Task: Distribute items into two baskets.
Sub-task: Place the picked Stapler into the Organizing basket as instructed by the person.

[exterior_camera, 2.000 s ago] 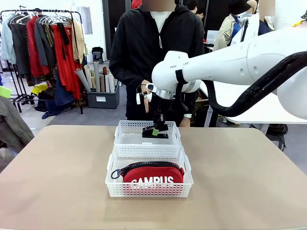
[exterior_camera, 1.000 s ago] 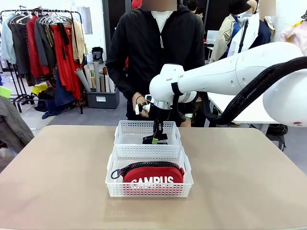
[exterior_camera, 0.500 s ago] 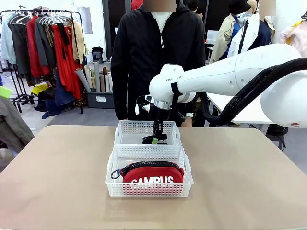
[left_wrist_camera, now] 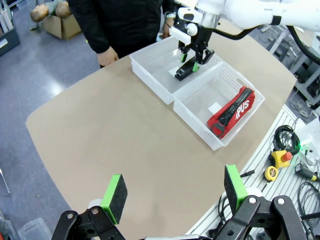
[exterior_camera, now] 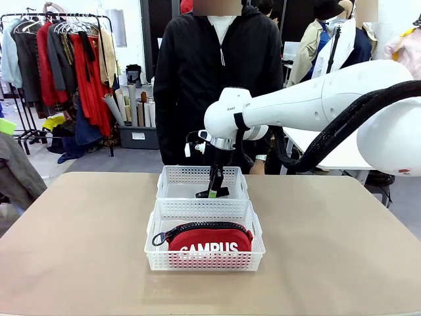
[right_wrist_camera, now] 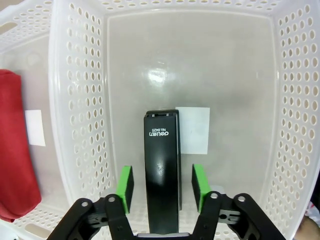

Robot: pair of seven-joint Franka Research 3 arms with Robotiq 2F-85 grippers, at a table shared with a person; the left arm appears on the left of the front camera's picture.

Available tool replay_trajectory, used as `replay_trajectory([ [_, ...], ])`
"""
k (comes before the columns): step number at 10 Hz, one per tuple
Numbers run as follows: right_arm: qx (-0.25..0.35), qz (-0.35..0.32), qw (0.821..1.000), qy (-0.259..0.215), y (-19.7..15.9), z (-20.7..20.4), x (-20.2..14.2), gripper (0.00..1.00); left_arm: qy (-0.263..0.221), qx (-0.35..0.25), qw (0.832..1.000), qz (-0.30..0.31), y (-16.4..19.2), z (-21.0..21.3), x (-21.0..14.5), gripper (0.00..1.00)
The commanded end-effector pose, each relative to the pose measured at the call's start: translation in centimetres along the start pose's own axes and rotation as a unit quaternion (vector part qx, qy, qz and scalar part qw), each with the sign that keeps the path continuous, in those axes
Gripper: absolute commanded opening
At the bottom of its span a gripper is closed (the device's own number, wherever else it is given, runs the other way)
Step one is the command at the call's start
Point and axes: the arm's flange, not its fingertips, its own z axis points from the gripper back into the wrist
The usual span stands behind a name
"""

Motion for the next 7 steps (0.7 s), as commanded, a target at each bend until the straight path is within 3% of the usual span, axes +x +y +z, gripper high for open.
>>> replay_trajectory([
  [1, -0.007, -0.001, 1.0, 0.018, -0.3, 0.5, 0.5, 1.0, -0.001, 0.0, 1.0, 0.0, -0.1, 0.0, -0.1, 1.0],
  [3, -0.006, 0.001, 1.0, 0.019, -0.3, 0.7, 0.5, 1.0, -0.001, 0.0, 1.0, 0.0, -0.1, 0.0, -0.1, 1.0],
  [7, -0.024, -0.011, 1.0, 0.002, 1.6, 6.0, -1.7, 1.0, -0.001, 0.0, 1.0, 0.0, -0.1, 0.0, -0.1, 1.0],
])
